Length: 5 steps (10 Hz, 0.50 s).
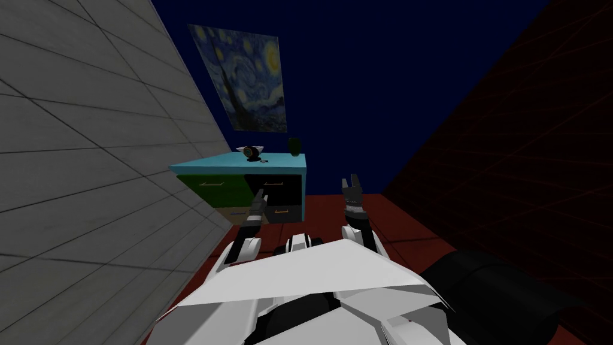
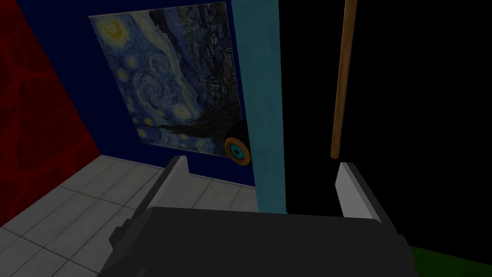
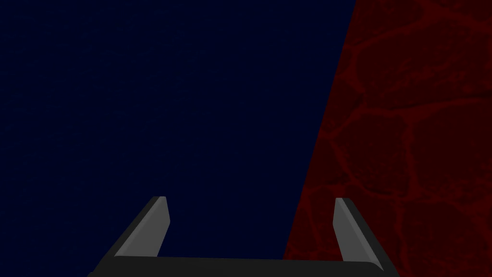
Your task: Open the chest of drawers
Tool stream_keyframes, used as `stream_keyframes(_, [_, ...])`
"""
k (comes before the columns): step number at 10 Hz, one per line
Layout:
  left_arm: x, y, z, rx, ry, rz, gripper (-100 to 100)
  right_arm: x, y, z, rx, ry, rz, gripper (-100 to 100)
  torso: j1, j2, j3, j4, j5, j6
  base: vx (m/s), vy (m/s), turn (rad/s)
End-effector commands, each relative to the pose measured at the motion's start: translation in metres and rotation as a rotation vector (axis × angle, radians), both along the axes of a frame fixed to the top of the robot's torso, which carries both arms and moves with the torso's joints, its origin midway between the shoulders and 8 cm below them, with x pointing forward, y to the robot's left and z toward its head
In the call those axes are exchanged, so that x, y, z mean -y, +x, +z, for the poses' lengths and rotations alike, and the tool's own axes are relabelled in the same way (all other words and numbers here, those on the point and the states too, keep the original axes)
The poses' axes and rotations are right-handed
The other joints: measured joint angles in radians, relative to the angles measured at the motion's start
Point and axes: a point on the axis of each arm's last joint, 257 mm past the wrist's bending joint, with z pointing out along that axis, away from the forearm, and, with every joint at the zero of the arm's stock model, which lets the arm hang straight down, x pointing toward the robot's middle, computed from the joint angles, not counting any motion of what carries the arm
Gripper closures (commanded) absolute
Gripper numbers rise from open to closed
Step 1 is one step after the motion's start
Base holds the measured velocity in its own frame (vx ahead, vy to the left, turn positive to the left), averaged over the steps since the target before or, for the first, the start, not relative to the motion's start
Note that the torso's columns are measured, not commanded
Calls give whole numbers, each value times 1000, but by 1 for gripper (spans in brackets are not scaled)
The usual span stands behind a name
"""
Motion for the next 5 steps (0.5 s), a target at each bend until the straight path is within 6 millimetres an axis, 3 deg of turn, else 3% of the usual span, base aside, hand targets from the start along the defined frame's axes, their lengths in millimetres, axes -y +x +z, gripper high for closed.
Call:
stream_keyframes(1, [4,8,-18,-34,-5,-7,-100,0,0,0,0,0,0,0,0,-1,0,0,0,0,99,31,-45])
stream_keyframes(4, [13,17,-43,-79,-25,-15,-100,0,0,0,0,0,0,0,1,0,0,0,0,0,107,43,-58])
stream_keyframes(5, [13,17,-43,-79,-25,-15,-100,0,0,0,0,0,0,0,1,-1,-1,0,0,0,88,34,-29])
